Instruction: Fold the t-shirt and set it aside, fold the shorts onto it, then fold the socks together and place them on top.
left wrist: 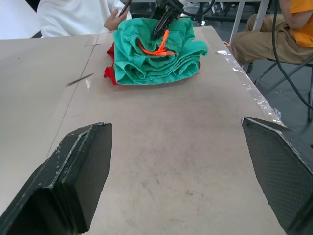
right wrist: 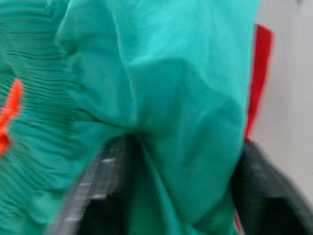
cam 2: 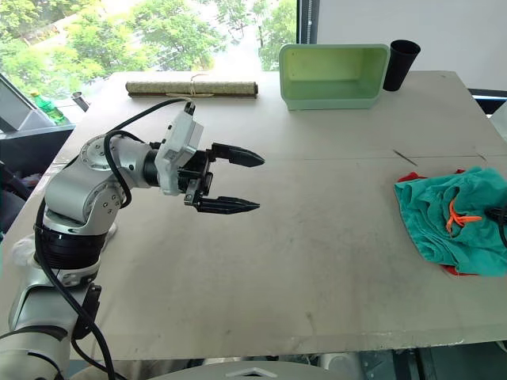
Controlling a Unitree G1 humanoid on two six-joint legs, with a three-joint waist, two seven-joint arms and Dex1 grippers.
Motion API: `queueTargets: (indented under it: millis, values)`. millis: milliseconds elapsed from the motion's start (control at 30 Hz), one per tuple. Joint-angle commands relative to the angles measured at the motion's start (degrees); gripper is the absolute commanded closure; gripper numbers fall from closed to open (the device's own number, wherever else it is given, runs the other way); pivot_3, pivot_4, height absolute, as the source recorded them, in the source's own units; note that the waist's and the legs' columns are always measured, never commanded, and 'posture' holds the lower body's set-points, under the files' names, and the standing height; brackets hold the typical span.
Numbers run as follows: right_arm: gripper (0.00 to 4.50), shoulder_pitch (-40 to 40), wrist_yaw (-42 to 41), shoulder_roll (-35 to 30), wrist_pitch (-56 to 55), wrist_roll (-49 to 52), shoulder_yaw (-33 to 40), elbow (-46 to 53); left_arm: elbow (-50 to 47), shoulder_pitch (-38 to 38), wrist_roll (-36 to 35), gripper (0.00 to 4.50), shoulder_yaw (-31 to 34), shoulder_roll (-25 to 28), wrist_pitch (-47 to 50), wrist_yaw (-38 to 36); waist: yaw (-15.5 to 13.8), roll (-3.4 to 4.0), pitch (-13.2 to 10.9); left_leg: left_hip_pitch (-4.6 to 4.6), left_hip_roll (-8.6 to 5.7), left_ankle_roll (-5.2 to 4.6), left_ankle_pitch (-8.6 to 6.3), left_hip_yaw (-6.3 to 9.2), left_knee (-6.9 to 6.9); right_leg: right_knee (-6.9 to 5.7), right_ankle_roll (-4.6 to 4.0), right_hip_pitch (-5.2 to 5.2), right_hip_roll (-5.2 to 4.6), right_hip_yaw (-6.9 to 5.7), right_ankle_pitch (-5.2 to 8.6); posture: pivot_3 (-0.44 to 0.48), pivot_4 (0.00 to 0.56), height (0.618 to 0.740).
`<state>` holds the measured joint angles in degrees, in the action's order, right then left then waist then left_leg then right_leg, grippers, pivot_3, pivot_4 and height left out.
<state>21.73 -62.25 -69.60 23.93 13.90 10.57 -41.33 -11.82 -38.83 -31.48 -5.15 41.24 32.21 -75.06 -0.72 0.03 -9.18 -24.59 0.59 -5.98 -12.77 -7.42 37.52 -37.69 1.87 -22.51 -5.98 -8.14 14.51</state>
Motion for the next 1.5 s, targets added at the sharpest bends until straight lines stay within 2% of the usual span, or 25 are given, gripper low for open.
queueTargets:
  millis: [33, 200, 300, 367, 467, 567, 700, 767, 967, 1100, 1233, 1433, 1467, 1500]
  values:
    - [0.02, -0.98, -3.97, -3.87, -4.22, 1.55, 5.05, 2.06, -3.11, 0.50, -0.95, 0.00, 1.71, 1.40, 0.22, 0.73, 0.02, 0.02, 0.00, 0.02, 0.00, 0.00, 0.00, 0.00, 0.00, 0.00, 0.00, 0.02, 0.00, 0.00, 0.00, 0.000, 0.150, 0.740]
    - [0.02, -6.80, -6.85, -4.30, -6.75, 6.11, 16.13, 11.91, -2.87, 4.81, 0.15, 0.00, 4.19, 3.75, -1.54, 2.21, 0.05, 0.09, 0.02, 0.15, 0.01, 0.00, -0.01, 0.01, -0.01, 0.01, 0.01, 0.14, -0.01, 0.01, 0.01, 0.000, 0.150, 0.740]
    - [0.02, -9.63, -6.48, 1.09, -2.77, 13.68, 23.33, 25.46, -1.81, 9.99, 2.49, 0.00, 7.49, 6.10, -3.98, 4.21, 0.34, 0.07, 0.01, 0.27, 0.04, 0.02, -0.02, 0.03, -0.05, 0.05, 0.03, 0.24, -0.02, 0.01, 0.03, 0.000, 0.150, 0.740]
    - [0.02, -12.35, -7.44, 4.71, 1.50, 19.18, 25.53, 35.12, -1.30, 13.28, 3.26, 0.00, 9.68, 7.39, -5.25, 5.43, 0.68, 0.02, -0.02, 0.55, 0.11, 0.05, -0.04, 0.04, -0.22, 0.13, 0.00, 0.46, -0.02, 0.02, 0.06, 0.000, 0.150, 0.740]
    - [0.02, -15.08, -4.74, 8.73, 6.39, 23.64, 24.87, 45.98, -0.23, 17.82, 4.70, 0.00, 12.84, 8.37, -7.91, 7.42, 0.44, 0.03, -0.03, 0.60, 0.12, 0.25, -0.18, 0.10, -0.32, 0.18, -0.05, 0.51, -0.06, 0.00, 0.05, 0.000, 0.150, 0.740]
    - [0.02, -15.23, -0.67, 17.12, 8.28, 28.99, 17.10, 58.73, 5.61, 23.63, 8.28, 0.00, 18.60, 10.34, -11.33, 11.10, 0.11, 0.04, -0.05, 0.59, 0.10, 0.23, -0.22, 0.11, -0.39, 0.35, -0.07, 0.44, -0.12, -0.02, 0.04, 0.000, 0.150, 0.740]
    - [0.02, -13.13, 1.29, 25.83, 7.78, 31.14, 5.65, 68.07, 11.92, 31.88, 12.09, 0.00, 27.83, 13.98, -15.88, 14.23, 0.53, 0.06, -0.12, 0.58, 0.11, 0.25, -0.22, 0.13, -0.54, 0.43, -0.09, 0.37, -0.14, -0.01, 0.04, 0.000, 0.150, 0.740]
    - [0.02, -12.16, 1.27, 27.68, 7.24, 30.86, 2.48, 69.32, 14.64, 34.75, 12.55, 0.00, 30.75, 15.83, -15.36, 14.36, 0.39, 0.09, -0.14, 0.54, 0.09, 0.24, -0.23, 0.11, -0.61, 0.56, -0.09, 0.33, -0.14, -0.02, 0.03, 0.000, 0.150, 0.740]
    - [0.02, -10.18, -1.48, 28.63, 3.99, 27.83, -3.60, 68.54, 25.59, 41.16, 14.00, 0.00, 37.96, 19.48, -22.76, 12.00, -0.23, 0.03, -0.12, 0.42, -0.02, 0.15, -0.31, 0.13, -0.63, 0.87, -0.08, 0.36, -0.23, -0.13, 0.01, 0.000, 0.150, 0.740]
    - [0.02, -9.43, -2.49, 27.72, 1.88, 24.83, -5.85, 67.67, 31.19, 40.92, 13.91, 0.00, 37.33, 19.89, -25.50, 10.22, -0.17, 0.03, -0.12, 0.42, -0.02, 0.15, -0.30, 0.13, -0.64, 0.87, -0.11, 0.36, -0.25, -0.14, 0.02, 0.000, 0.150, 0.740]
    - [0.02, -9.33, -1.87, 28.31, 1.45, 24.25, -6.64, 67.73, 35.08, 41.58, 16.65, 0.00, 33.83, 19.73, -29.56, 9.10, -0.03, -0.02, -0.11, 0.43, -0.02, 0.15, -0.31, 0.12, -0.70, 0.87, -0.10, 0.33, -0.25, -0.14, 0.00, 0.000, 0.150, 0.740]
    - [0.02, -10.12, 0.09, 28.36, 1.44, 23.91, -7.02, 68.75, 49.15, 38.76, 19.33, 0.00, 29.80, 20.14, -33.82, 8.22, 0.08, -0.07, -0.07, 0.43, -0.02, 0.15, -0.30, 0.12, -0.77, 0.87, -0.10, 0.29, -0.25, -0.17, -0.01, 0.000, 0.150, 0.740]
    - [0.00, -10.11, 0.21, 28.38, 1.39, 23.83, -7.20, 68.74, 50.34, 38.68, 19.74, 0.50, 28.88, 20.12, -34.79, 7.52, 0.08, -0.06, -0.07, 0.44, -0.02, 0.15, -0.30, 0.11, -0.78, 0.87, -0.10, 0.29, -0.26, -0.17, -0.01, 0.000, 0.150, 0.740]
    - [0.00, -10.07, 0.32, 28.39, 1.32, 23.73, -7.36, 68.73, 51.11, 38.71, 20.17, 0.82, 27.86, 19.98, -35.77, 6.82, 0.10, -0.05, -0.06, 0.44, -0.02, 0.15, -0.30, 0.11, -0.79, 0.87, -0.10, 0.29, -0.26, -0.17, -0.01, 0.000, 0.150, 0.740]
